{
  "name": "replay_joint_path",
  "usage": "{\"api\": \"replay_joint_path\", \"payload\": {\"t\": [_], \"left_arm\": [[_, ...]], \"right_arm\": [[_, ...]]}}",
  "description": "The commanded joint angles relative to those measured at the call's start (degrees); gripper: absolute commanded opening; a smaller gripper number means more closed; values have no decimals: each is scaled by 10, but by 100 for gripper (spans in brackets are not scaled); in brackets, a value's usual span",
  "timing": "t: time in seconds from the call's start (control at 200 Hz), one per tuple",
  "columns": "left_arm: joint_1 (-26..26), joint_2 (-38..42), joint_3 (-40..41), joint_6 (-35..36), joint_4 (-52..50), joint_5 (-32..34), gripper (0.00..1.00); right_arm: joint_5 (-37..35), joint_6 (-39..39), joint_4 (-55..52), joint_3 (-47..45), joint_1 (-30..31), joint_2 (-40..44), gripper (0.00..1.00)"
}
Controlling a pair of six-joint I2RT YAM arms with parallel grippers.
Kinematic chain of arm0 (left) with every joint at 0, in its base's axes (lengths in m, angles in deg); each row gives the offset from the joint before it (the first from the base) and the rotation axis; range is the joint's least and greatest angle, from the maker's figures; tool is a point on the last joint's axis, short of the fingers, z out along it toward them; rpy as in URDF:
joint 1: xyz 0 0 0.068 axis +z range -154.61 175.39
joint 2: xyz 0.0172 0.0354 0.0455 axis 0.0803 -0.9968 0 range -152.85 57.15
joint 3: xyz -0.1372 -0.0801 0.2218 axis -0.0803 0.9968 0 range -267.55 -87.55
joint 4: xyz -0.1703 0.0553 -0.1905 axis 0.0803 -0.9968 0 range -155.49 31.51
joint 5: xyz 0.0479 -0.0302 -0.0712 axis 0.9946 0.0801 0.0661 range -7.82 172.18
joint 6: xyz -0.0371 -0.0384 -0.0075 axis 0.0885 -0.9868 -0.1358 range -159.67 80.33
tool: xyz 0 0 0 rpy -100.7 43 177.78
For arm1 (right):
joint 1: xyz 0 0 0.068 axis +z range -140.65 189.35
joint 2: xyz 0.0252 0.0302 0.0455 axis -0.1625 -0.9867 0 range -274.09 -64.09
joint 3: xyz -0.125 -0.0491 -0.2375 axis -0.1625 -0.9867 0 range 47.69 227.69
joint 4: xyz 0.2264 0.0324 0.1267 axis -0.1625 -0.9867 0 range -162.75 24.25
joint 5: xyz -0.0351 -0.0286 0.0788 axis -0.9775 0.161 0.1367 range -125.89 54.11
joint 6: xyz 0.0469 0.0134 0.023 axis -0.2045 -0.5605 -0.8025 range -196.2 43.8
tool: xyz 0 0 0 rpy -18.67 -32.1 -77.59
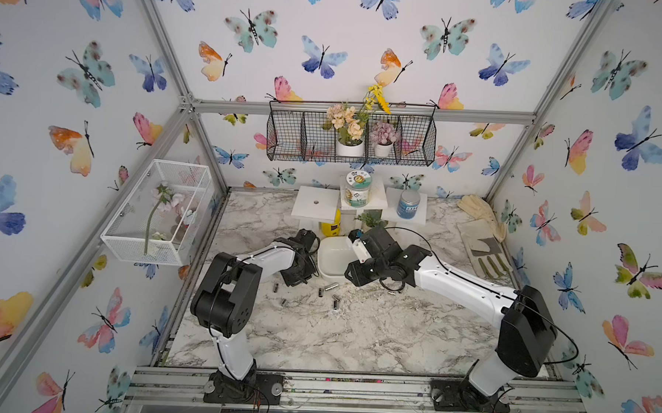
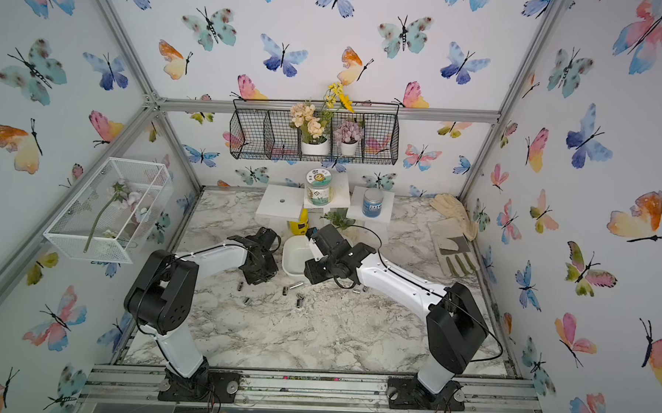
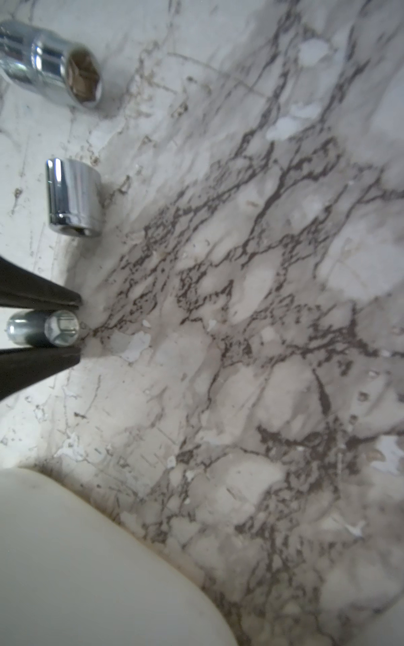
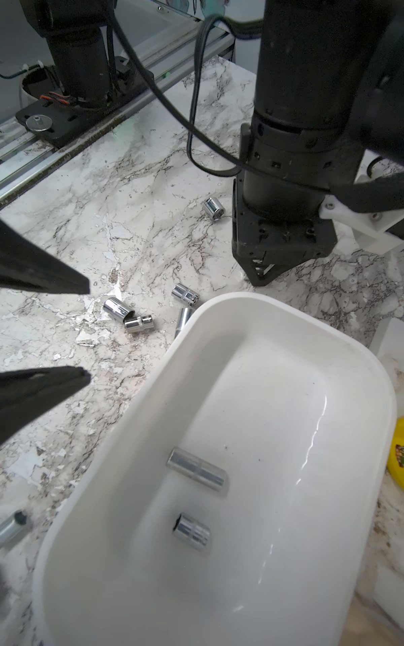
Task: Put the socket on the desktop into the storage box
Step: Place the socket head in the storage box.
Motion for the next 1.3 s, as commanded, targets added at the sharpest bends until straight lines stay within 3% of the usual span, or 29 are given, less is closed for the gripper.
{"api": "replay_joint_path", "payload": {"t": [0.0,0.661,1.297], "left_arm": [[3,0,6,3,-7,-7,15],[-14,86,-54,18,-43,-21,9],[-102,24,-171,18,-50,-24,9]], "right_arm": [[-16,7,-3,11,4,-9,39],[-19,10,0,7,3,14,45],[-50,-6,-2,-35,3,66,47]]}}
